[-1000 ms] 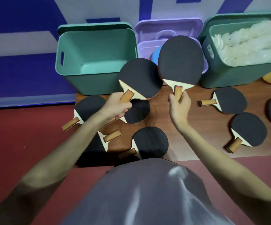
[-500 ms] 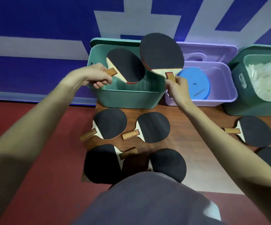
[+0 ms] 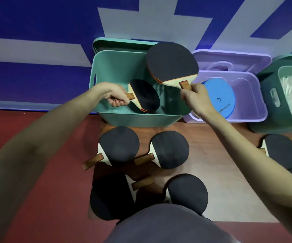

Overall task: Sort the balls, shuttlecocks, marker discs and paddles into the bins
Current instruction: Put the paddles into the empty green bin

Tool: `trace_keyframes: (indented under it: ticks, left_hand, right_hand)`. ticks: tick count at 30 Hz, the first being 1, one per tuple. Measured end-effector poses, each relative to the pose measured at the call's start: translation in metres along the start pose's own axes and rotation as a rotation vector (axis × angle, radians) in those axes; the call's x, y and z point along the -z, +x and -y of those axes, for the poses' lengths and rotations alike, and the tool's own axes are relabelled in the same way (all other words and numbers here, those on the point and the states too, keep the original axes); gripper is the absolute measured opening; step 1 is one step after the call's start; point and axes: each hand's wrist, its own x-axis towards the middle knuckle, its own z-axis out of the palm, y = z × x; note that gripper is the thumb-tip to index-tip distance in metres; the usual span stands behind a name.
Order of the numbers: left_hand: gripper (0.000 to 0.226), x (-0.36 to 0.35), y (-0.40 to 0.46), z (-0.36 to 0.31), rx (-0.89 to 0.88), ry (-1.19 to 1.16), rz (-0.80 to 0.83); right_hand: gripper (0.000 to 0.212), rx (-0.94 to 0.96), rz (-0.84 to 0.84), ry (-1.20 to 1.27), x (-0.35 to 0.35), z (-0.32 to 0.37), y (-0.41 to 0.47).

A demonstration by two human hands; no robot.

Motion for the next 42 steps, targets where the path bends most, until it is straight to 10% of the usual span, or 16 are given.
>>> trace_keyframes:
  ticks: [19, 34, 42]
  left_hand:
    - [0.025, 0.003, 0.014, 0.027, -0.075, 0.502, -0.392]
    - [0.023, -0.021, -0.035, 0.05, -0.306, 0.446, -0.764]
    - [0.024, -0.035, -0.051, 0.05, -0.35, 0.276, -0.894]
  right_hand:
    - [0.044, -0.043, 0.357, -0.347, -0.053, -0.001, 0.04]
    - [0.02, -0.061, 0.597, -0.544, -0.092, -0.019, 0.068]
    - [0.023, 0.015, 0.459, -0.622, -0.079, -0.009, 0.057]
